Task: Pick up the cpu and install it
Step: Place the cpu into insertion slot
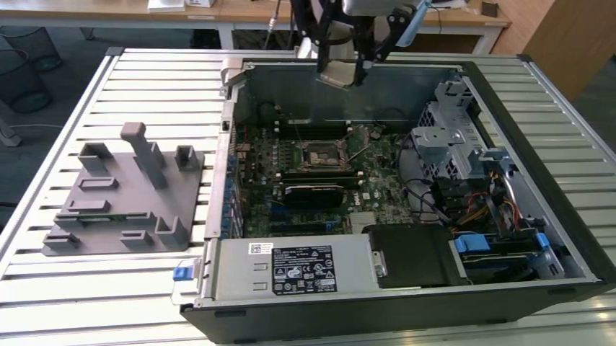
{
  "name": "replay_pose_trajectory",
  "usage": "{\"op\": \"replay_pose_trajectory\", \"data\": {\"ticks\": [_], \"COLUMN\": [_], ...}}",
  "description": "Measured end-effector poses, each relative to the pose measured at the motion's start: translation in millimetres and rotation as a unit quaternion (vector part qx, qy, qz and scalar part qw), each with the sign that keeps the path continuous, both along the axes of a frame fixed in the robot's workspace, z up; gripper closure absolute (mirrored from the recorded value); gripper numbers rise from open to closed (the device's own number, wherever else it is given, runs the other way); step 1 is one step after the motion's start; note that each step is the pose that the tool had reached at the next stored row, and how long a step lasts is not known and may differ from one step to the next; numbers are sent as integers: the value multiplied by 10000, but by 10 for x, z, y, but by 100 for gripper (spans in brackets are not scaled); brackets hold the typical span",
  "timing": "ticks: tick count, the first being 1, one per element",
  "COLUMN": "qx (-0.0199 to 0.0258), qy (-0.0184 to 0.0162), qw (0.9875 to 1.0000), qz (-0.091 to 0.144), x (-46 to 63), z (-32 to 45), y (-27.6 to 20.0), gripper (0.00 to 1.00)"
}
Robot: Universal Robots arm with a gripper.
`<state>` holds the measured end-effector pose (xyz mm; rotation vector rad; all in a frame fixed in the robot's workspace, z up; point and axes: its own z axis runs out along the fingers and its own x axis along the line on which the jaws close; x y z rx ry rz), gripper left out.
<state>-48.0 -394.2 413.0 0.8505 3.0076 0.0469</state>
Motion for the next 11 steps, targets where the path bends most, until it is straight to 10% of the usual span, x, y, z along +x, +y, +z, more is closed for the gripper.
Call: {"op": "replay_pose_trajectory", "data": {"ticks": [6, 11], "qx": [-3, -3], "qy": [0, 0], "qw": [9985, 9949], "qz": [-548, -1004], "x": [0, 0], "z": [-15, -26], "y": [0, 0], "gripper": [47, 47]}}
